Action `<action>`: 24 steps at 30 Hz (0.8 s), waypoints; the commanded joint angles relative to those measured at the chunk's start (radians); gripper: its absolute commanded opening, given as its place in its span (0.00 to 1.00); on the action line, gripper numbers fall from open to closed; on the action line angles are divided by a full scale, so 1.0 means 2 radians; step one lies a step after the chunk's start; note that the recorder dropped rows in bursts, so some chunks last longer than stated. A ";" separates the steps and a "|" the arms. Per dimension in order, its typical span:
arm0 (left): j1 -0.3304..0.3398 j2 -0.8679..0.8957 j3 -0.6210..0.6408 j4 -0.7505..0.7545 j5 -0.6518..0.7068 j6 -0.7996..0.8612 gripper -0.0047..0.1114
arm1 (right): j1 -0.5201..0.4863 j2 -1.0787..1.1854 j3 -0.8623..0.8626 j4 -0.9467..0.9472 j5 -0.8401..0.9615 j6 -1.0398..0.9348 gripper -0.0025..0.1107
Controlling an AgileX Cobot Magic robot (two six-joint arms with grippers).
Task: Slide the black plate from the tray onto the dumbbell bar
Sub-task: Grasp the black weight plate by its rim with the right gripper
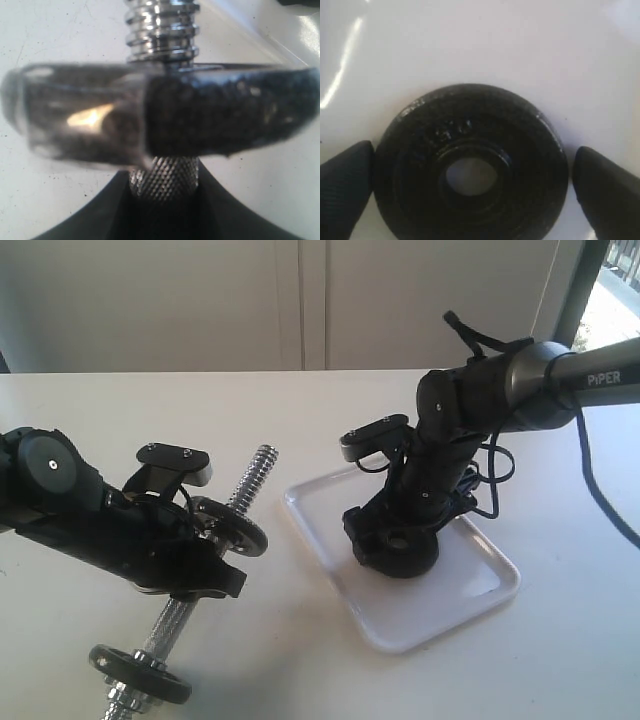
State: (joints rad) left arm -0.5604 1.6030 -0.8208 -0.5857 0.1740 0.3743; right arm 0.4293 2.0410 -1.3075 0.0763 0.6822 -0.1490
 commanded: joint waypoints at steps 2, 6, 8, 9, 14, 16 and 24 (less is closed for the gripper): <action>0.000 -0.022 -0.008 -0.016 -0.019 0.003 0.04 | 0.001 0.026 0.002 0.001 0.028 -0.005 0.93; 0.000 -0.022 -0.008 -0.016 -0.019 0.003 0.04 | 0.001 0.030 0.000 0.001 0.061 -0.003 0.73; 0.000 -0.022 -0.008 -0.016 -0.019 0.003 0.04 | 0.001 0.030 -0.005 0.001 0.072 -0.002 0.53; 0.000 -0.022 -0.008 -0.016 -0.019 0.003 0.04 | 0.001 0.030 -0.007 0.001 0.077 -0.002 0.42; 0.000 -0.022 -0.008 -0.016 -0.019 0.003 0.04 | 0.001 0.030 -0.021 -0.001 0.094 -0.002 0.02; 0.000 -0.022 -0.008 -0.016 -0.019 0.003 0.04 | 0.000 0.025 -0.027 -0.001 0.097 -0.002 0.02; 0.000 -0.022 -0.008 -0.016 -0.021 0.003 0.04 | 0.000 -0.020 -0.029 -0.001 0.079 -0.006 0.02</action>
State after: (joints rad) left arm -0.5604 1.6030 -0.8208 -0.5857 0.1740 0.3743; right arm 0.4293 2.0521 -1.3689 0.0658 0.8400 -0.1546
